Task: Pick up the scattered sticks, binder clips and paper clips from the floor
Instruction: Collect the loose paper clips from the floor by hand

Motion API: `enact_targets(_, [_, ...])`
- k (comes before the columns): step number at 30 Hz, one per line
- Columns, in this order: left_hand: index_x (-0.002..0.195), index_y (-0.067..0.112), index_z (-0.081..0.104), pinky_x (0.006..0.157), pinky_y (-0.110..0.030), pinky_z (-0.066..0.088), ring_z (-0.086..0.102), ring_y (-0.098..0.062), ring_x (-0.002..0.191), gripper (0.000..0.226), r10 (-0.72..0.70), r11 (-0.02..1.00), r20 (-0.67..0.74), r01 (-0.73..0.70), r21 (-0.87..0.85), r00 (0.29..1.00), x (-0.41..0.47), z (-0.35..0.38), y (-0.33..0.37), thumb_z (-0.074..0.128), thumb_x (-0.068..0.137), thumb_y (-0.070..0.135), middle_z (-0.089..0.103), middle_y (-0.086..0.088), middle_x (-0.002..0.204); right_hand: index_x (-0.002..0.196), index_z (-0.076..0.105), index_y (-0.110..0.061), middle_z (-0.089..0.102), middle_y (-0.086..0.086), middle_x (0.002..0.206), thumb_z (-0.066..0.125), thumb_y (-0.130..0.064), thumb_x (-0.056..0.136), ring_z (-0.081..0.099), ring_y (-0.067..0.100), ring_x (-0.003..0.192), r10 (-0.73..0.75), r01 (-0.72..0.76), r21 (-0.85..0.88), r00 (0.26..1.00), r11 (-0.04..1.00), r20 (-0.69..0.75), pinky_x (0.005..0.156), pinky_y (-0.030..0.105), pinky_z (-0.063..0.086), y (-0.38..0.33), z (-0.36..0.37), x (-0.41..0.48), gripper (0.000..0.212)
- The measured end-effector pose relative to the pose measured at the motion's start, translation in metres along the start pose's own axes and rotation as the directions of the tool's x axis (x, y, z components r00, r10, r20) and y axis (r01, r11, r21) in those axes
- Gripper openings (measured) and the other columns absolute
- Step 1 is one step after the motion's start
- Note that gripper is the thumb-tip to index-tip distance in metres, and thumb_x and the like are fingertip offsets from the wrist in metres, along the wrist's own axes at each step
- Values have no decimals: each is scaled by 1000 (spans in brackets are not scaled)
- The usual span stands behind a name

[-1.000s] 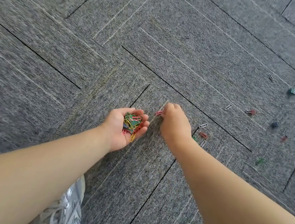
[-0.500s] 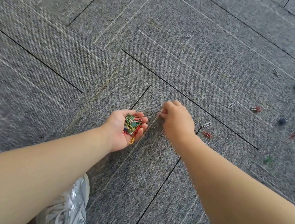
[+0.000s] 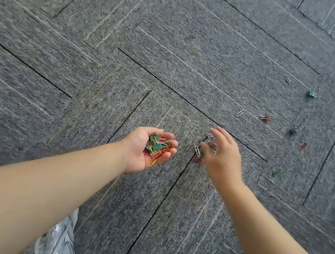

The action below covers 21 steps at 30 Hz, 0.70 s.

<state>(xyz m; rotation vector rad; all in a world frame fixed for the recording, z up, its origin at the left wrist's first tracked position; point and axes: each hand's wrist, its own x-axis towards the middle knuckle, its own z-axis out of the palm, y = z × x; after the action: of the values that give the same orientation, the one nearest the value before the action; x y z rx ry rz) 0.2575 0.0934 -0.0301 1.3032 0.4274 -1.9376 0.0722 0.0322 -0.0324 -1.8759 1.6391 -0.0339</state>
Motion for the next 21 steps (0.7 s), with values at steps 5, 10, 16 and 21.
enact_targets(5, [79, 7, 64, 48, -23, 55, 67, -23, 60, 31, -2, 999, -11, 2, 32, 1000, 3, 7, -4, 44, 97, 21, 70, -12, 75, 146, 34, -16, 23, 0, 156, 63, -35, 88, 18, 27, 144, -127, 186, -345, 974, 920, 185, 114, 42, 25, 21, 16, -2, 67])
enact_targets(10, [79, 7, 64, 49, -24, 54, 66, -22, 59, 31, 3, 998, -21, -2, 58, 1000, 6, 10, -6, 42, 97, 20, 69, -11, 72, 86, 74, -4, 71, 12, 102, 81, 14, 55, 62, 34, 77, -367, 317, -333, 925, 888, -98, 58, 35, 56, 40, 32, -13, 37])
enact_targets(16, [83, 6, 65, 52, -25, 55, 66, -22, 62, 31, 13, 995, -29, -10, 102, 999, 9, 8, -8, 43, 97, 21, 69, -12, 74, 76, 71, 0, 68, 9, 76, 75, 22, 50, 60, 31, 69, -368, 319, -292, 920, 902, -133, 54, 30, 52, 41, 36, -19, 34])
enact_targets(21, [84, 5, 65, 52, -25, 55, 65, -22, 61, 32, 23, 992, -35, -18, 127, 999, 10, 9, -11, 41, 98, 21, 68, -12, 74, 85, 69, 5, 69, 17, 85, 71, 23, 59, 62, 35, 75, -279, 235, -296, 953, 926, -115, 65, 36, 54, 48, 28, -25, 32])
